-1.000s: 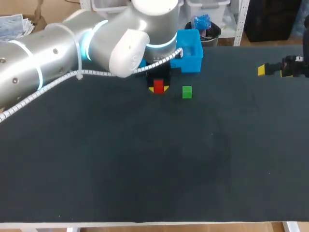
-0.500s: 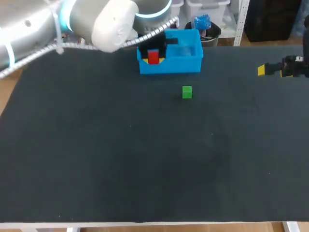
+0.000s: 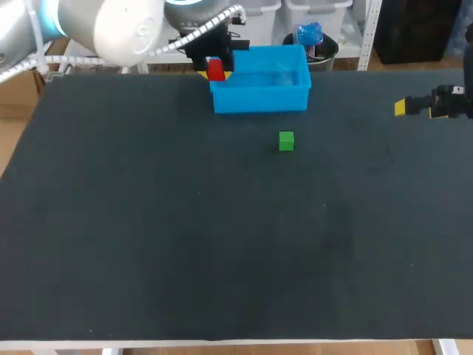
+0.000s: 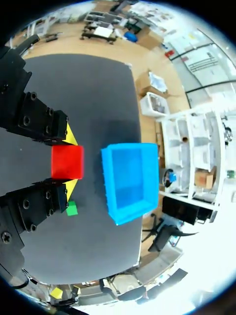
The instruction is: Use the left arm to pick the red cube and place it into the blue plastic box first, then use the right arm to grasp the green cube and put it into the same blue plastic box after the first action is fully finished.
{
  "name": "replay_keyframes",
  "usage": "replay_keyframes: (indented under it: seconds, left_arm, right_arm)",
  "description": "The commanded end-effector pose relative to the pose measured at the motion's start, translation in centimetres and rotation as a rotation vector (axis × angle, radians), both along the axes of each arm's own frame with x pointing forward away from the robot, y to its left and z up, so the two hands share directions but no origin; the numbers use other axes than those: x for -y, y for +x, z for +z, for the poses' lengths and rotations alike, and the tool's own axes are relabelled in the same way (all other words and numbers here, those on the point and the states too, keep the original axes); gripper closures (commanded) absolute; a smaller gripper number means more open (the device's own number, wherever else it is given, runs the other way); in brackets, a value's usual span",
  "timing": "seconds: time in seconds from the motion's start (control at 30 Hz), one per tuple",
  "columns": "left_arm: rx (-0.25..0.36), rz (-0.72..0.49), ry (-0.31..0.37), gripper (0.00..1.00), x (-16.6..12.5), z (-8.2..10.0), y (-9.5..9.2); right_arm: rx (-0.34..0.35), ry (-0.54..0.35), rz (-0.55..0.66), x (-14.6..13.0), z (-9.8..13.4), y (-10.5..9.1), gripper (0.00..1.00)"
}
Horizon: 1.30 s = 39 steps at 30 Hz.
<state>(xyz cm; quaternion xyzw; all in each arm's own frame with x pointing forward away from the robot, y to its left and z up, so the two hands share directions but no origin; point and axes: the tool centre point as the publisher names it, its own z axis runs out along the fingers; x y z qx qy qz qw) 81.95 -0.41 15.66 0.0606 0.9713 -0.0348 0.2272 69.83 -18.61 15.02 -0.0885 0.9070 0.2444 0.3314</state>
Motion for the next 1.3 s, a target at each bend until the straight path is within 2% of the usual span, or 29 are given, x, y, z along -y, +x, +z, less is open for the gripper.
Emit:
replay_keyframes:
  seconds: [0.03, 0.23, 0.47, 0.73, 0.9, 1.3]
  left_arm:
    - [0.008, -0.039, -0.038, 1.0, -0.4, 0.0, 0.7]
    - [0.066, -0.1, -0.071, 1.0, 0.1, 0.9, 1.7]
    - [0.13, -0.159, -0.095, 1.0, 0.3, 0.9, 3.6]
    - [0.149, -0.205, -0.112, 1.0, 0.6, 0.7, 5.6]
    - [0.155, -0.236, -0.128, 1.0, 0.8, -0.3, 7.2]
    - [0.199, -0.31, -0.17, 1.0, 1.8, -2.5, 12.4]
  right_arm:
    - [-0.001, -0.002, -0.001, 0.0, 0.0, 0.1, 0.0]
    - [-0.001, -0.002, -0.001, 0.0, 0.0, 0.1, 0.0]
    - [-0.001, -0.002, -0.001, 0.0, 0.0, 0.1, 0.0]
    - [-0.001, -0.002, -0.001, 0.0, 0.0, 0.1, 0.0]
    - [-0.001, -0.002, -0.001, 0.0, 0.0, 0.1, 0.0]
    - [-0.001, -0.002, -0.001, 0.0, 0.0, 0.1, 0.0]
